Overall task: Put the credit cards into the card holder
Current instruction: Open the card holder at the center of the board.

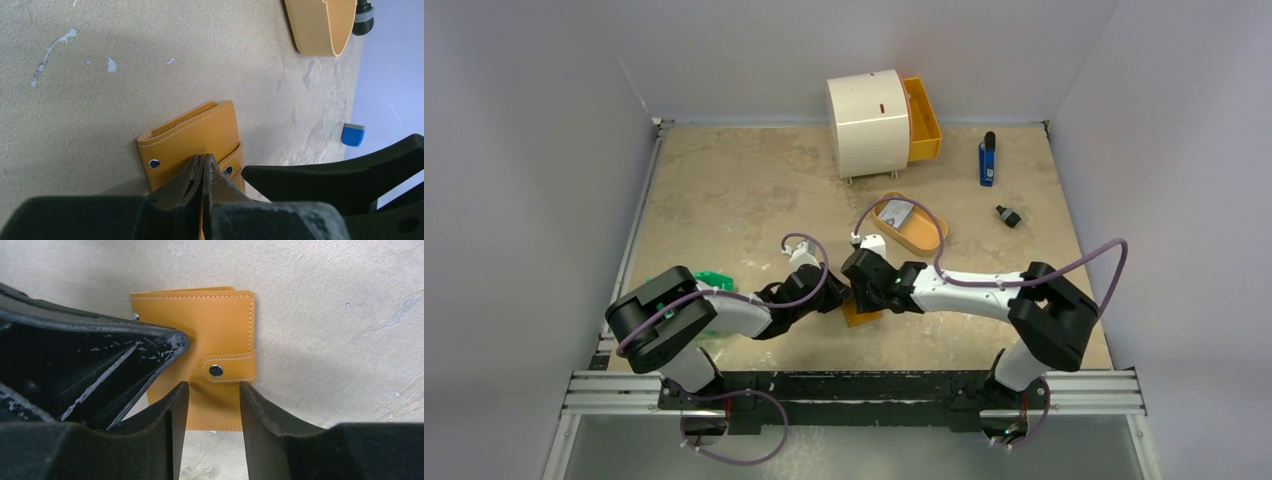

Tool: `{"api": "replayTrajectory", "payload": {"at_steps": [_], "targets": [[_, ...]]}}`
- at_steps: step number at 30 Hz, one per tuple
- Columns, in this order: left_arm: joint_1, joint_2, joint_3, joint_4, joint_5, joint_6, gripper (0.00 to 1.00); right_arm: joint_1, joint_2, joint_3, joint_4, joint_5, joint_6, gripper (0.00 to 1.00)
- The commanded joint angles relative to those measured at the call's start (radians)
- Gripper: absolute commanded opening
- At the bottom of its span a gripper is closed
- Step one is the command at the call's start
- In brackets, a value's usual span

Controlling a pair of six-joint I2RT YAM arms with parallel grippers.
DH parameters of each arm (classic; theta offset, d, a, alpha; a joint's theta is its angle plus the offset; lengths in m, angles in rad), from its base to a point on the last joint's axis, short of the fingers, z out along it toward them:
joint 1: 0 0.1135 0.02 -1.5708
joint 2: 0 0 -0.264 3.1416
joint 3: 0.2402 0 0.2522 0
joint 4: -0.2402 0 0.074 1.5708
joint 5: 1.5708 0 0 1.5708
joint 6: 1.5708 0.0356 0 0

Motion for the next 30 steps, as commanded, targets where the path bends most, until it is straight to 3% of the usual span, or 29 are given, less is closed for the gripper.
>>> {"api": "replayTrajectory", "payload": {"at_steps": [1,16,30], "targets": [[-0.001,0.009,-0.001,-0.018,-0.021,0.004,0.00,-0.005,0.026,0.066,-0.071,0.078,0.000,0.46],[-0.001,0.010,-0.024,-0.001,-0.017,0.001,0.00,-0.008,0.123,0.119,-0.096,0.148,-0.004,0.52],[-0.002,0.015,-0.047,0.017,-0.021,-0.008,0.00,-0.008,0.121,0.100,-0.133,0.202,0.019,0.22]]}}
